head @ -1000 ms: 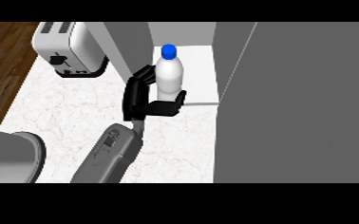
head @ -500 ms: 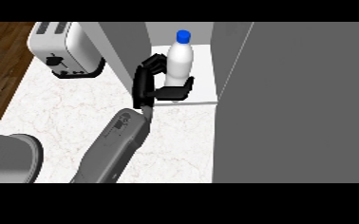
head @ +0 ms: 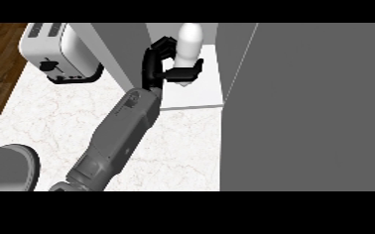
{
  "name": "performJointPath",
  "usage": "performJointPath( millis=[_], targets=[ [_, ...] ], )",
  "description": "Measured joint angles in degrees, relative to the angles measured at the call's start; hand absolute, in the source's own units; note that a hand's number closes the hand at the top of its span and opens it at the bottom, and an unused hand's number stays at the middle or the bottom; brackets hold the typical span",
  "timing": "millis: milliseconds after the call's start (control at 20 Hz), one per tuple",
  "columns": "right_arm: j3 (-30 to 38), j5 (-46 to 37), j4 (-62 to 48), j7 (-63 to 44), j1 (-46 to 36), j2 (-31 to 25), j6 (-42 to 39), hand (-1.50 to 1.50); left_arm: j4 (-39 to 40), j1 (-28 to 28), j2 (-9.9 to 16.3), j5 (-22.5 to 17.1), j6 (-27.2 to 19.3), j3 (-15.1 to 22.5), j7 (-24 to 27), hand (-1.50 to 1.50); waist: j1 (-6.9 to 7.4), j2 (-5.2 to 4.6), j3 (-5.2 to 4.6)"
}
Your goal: Pick up the bottled water, place it into the cabinet and close the cabinet
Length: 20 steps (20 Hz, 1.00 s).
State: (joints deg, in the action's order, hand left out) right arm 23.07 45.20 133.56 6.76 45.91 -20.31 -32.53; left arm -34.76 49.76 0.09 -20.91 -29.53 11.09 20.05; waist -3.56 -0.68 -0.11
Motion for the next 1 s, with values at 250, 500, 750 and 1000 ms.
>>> performJointPath(
  millis=[250, 500, 750, 1000],
  targets=[
    [0.2, 0.6, -0.3, 0.1, -0.3, -0.4, -0.6, -1.5, 8.4, 5.8, 0.2, 0.1, -0.5, -2.4, 3.4, 1.5, -0.3, -0.27, 0.0],
    [0.1, 1.1, -0.5, 0.1, -0.8, -0.6, -0.7, -1.5, 15.6, 10.2, 0.0, 1.2, -1.6, -3.0, 5.6, -1.5, -0.64, -0.47, 0.0],
    [-0.3, 1.5, -0.5, 0.0, -1.3, -0.4, -0.6, -1.5, 20.5, 13.7, 0.4, 2.0, -2.1, -3.5, 5.6, -1.5, -0.78, -0.55, 0.01],
    [-0.4, 2.0, -0.6, -0.4, -2.1, -0.9, -0.2, -1.5, 23.5, 15.8, 0.1, 2.2, -2.8, -4.1, 6.7, -1.5, -1.07, -0.7, 0.0]
  ],
)
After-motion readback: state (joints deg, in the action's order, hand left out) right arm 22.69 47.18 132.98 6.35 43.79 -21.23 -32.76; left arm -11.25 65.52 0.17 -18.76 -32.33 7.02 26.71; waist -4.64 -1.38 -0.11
